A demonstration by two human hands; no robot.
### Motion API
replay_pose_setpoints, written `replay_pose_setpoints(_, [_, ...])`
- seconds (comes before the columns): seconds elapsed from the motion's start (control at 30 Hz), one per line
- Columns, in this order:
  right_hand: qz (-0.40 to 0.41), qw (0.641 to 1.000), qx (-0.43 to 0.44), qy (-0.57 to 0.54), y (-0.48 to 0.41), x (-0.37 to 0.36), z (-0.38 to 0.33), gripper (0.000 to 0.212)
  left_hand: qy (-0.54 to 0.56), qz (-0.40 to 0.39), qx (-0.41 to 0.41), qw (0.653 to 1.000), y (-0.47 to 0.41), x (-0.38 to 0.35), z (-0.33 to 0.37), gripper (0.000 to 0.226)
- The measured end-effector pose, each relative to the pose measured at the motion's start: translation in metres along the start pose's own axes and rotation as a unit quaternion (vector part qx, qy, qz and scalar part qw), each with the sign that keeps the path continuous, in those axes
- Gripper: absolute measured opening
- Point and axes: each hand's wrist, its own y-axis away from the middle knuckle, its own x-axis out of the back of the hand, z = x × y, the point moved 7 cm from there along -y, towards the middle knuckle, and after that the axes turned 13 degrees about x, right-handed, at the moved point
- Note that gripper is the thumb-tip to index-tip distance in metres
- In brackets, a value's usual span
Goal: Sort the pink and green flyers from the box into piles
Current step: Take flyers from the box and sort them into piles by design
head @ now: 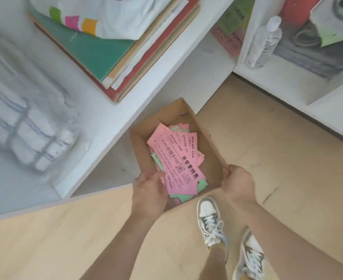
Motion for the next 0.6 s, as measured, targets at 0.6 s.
replay_pose_setpoints(0.6, [0.156,0.987,0.017,0.041,0.3,0.448,-0.081,0.03,-0.051,0.01,-0.154,0.987,0.332,0.234,0.197,0.036])
